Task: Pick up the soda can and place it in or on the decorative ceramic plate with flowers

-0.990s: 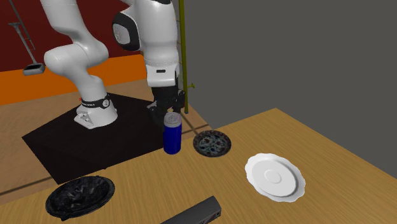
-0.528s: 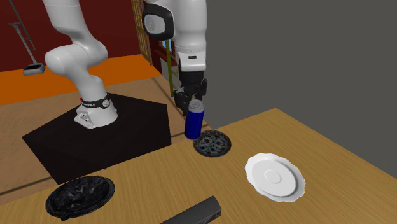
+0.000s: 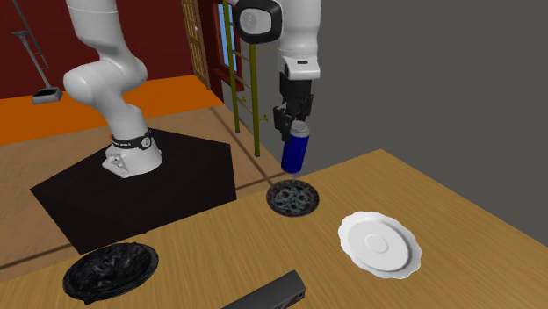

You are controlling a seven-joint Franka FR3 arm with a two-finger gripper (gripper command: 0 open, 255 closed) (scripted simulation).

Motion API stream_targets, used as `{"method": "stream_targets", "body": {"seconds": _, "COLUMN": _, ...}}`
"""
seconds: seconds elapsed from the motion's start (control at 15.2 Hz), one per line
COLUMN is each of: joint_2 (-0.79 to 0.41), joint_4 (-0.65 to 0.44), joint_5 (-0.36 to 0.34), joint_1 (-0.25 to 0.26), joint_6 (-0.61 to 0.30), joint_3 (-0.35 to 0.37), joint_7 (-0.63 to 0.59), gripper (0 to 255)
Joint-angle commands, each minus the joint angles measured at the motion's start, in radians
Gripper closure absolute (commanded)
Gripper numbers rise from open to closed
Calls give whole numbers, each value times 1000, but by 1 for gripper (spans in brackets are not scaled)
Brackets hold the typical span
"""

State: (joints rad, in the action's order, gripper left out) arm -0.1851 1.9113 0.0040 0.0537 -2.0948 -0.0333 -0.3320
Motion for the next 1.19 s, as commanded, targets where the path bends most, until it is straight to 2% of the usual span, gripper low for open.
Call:
{"method": "stream_targets", "body": {"seconds": 0.0, "joint_2": -20, "joint_4": -6, "joint_5": 0, "joint_1": 4, "joint_6": -14, "joint_3": 3, "joint_7": -9, "gripper": 255}}
{"method": "stream_targets", "body": {"seconds": 1.12, "joint_2": -134, "joint_4": 80, "joint_5": 5, "joint_1": 3, "joint_6": -214, "joint_3": 4, "joint_7": -6, "gripper": 255}}
